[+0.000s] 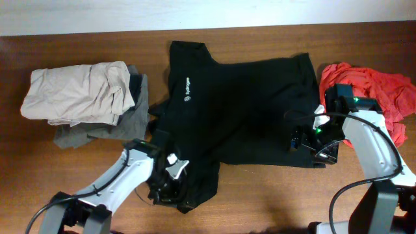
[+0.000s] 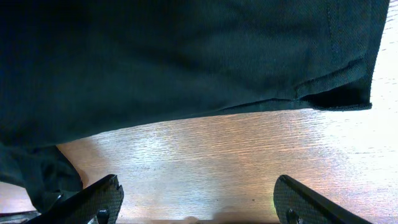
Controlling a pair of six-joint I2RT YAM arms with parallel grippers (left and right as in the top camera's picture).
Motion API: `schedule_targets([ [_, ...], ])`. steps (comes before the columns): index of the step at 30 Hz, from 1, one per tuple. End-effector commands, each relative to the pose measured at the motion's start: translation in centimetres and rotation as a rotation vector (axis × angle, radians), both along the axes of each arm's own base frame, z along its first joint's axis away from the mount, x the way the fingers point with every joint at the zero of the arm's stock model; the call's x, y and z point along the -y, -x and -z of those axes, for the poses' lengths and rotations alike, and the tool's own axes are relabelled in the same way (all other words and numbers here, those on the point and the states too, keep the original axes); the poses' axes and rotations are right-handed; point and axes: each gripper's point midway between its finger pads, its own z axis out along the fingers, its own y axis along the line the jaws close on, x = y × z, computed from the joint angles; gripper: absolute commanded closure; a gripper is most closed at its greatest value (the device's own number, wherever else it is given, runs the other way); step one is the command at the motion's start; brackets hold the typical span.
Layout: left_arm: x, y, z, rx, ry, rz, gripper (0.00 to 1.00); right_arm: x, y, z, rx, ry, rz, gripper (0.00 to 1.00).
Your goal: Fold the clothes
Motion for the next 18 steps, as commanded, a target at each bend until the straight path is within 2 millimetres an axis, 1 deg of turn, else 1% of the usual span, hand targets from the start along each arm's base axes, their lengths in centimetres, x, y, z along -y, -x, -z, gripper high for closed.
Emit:
schedule_targets([
  [1,-0.5,0.4,0.6,-0.009,-0.088,-0.025,0.34,-0.2,0.1,-0.4,0.014,-0.002,0.002,0.18],
  [6,-1.1,1.0,1.5,-0.024,-0.127,-0.045,0.33,-0.1,0.1,-0.4,0.014,0.001,0.001,0.18],
  [8,-1.2,1.2,1.9,-0.026,-0.130,-0.057,0.31,-0.1,0.0,-0.4,0.018,0.002,0.001,0.18],
  [13,-1.2,1.0,2.5,-0.008,-0.134,-0.070,0.32,-0.1,0.0,-0.3,0.019,0.005,0.001,0.18],
  [16,-1.2,0.5,2.7,0.017,-0.131,-0.070,0.37,-0.1,-0.1,-0.3,0.021,0.005,0.001,0.18],
  [18,-1.2,0.2,2.9,0.035,-0.138,-0.069,0.48,-0.1,-0.1,-0.3,0.021,0.005,0.001,0.18],
])
